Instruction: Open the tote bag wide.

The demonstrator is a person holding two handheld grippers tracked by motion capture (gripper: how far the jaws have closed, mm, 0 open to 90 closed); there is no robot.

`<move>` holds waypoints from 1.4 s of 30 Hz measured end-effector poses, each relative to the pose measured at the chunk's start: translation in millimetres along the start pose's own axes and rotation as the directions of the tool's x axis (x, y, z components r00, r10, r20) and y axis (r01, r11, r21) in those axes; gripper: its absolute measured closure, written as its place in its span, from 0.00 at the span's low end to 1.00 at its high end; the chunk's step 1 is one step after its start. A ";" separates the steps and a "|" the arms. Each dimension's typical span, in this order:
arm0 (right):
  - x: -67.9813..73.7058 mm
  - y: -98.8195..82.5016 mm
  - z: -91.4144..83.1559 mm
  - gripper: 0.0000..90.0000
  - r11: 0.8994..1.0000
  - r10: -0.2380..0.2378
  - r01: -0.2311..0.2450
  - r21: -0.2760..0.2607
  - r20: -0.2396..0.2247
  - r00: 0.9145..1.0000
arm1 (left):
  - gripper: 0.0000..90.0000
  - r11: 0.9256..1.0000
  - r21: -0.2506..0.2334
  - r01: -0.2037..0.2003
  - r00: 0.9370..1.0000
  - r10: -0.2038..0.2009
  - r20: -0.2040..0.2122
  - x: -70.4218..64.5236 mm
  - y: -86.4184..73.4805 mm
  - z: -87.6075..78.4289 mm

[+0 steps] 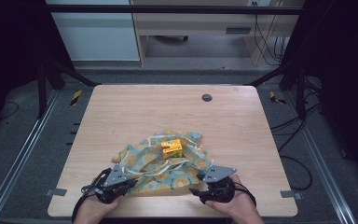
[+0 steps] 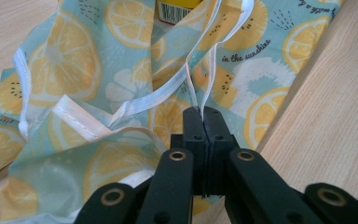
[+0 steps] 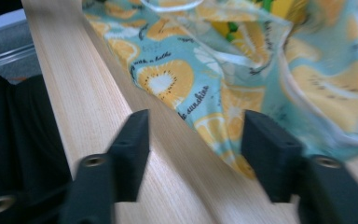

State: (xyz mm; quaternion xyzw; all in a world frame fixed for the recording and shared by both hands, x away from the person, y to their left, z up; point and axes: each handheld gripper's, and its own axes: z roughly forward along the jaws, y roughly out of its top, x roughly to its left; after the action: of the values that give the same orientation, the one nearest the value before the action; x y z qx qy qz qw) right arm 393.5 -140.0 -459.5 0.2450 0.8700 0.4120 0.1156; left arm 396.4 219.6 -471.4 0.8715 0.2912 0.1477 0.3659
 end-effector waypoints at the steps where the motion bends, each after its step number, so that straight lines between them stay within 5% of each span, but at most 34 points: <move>1: 0.4 0.4 -5.3 0.42 1.000 0.003 -0.003 -0.009 0.007 1.000 | 0.99 1.000 -0.001 0.003 1.000 -0.003 -0.001 0.2 -0.2 0.4; 8: -6.0 16.5 -45.7 0.33 0.996 0.016 -0.009 -0.090 0.079 0.997 | 0.99 1.000 0.000 0.007 1.000 -0.007 -0.009 2.1 -0.9 1.1; 13: -20.1 35.7 -52.4 0.35 0.996 0.029 -0.016 -0.087 0.146 0.989 | 0.99 1.000 -0.010 0.006 1.000 -0.006 -0.007 1.8 -0.6 -0.3; 17: -43.6 63.7 -36.6 0.48 0.997 0.032 -0.019 -0.072 0.191 0.981 | 0.99 1.000 -0.006 -0.005 1.000 0.005 -0.011 1.5 0.0 -0.2; 22: -58.8 81.9 -7.2 0.56 0.999 0.013 -0.006 -0.044 0.160 0.987 | 0.99 1.000 -0.003 -0.001 1.000 0.001 -0.013 4.1 -1.0 -0.1; 32: -63.4 72.4 29.7 0.62 0.999 0.004 -0.011 0.044 0.156 0.988 | 0.99 1.000 0.004 -0.001 1.000 0.001 -0.018 4.7 -0.7 3.0; 36: -65.7 64.7 37.9 0.81 0.998 0.009 -0.018 0.065 0.142 0.990 | 0.99 1.000 0.010 -0.006 1.000 0.006 -0.023 4.9 -1.0 3.7; 42: -75.0 57.1 40.5 0.99 0.998 0.031 -0.042 0.047 0.208 0.978 | 0.99 1.000 0.015 -0.003 1.000 0.003 -0.020 6.6 -1.1 5.0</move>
State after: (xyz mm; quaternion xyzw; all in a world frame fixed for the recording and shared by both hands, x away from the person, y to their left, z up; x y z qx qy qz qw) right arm 492.6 -121.5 -441.0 0.3053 0.8589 0.3638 0.1915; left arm 403.5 221.5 -475.3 0.8731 0.2945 0.1552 0.3563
